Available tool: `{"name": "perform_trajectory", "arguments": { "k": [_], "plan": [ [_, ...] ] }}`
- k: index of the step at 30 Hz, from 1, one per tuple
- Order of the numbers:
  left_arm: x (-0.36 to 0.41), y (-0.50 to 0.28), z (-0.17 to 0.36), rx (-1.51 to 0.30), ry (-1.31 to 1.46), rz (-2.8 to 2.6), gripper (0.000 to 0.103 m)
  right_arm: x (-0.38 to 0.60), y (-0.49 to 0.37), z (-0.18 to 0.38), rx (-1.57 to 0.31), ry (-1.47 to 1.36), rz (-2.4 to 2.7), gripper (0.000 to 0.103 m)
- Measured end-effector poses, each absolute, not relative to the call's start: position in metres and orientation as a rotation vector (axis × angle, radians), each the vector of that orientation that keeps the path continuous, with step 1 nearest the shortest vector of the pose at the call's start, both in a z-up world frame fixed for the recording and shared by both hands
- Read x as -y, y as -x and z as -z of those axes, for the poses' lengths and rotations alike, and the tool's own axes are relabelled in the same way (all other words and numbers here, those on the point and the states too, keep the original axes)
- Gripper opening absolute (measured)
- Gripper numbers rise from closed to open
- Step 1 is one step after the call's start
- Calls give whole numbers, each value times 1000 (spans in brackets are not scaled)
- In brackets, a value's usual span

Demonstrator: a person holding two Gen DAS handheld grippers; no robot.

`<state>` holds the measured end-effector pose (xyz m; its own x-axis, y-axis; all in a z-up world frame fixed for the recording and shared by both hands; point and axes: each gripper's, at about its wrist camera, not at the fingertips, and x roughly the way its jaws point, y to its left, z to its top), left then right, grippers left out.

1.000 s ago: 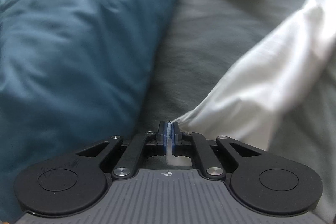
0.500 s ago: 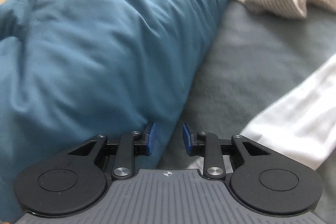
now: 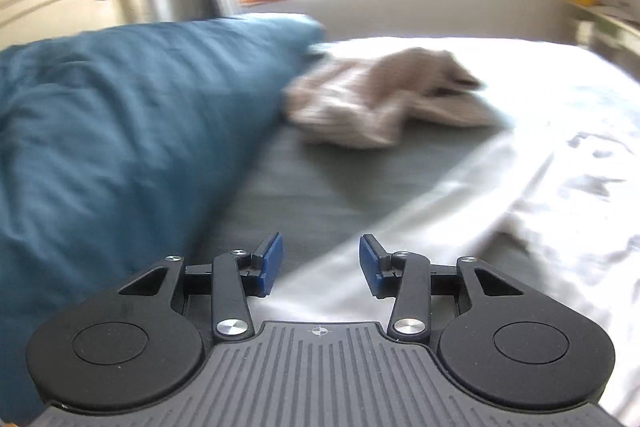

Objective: Fold clothes

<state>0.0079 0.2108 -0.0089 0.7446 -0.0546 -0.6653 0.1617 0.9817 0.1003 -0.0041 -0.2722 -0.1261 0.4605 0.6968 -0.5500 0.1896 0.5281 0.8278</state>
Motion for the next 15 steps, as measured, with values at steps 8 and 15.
{"name": "perform_trajectory", "arguments": {
  "k": [8,15],
  "plan": [
    [-136,26,67,-944,-108,444,44,299,60,123,-1065,-816,-389,40],
    [-79,70,118,-1069,-163,578,43,285,110,140,-1096,-570,-434,33]
  ]
}}
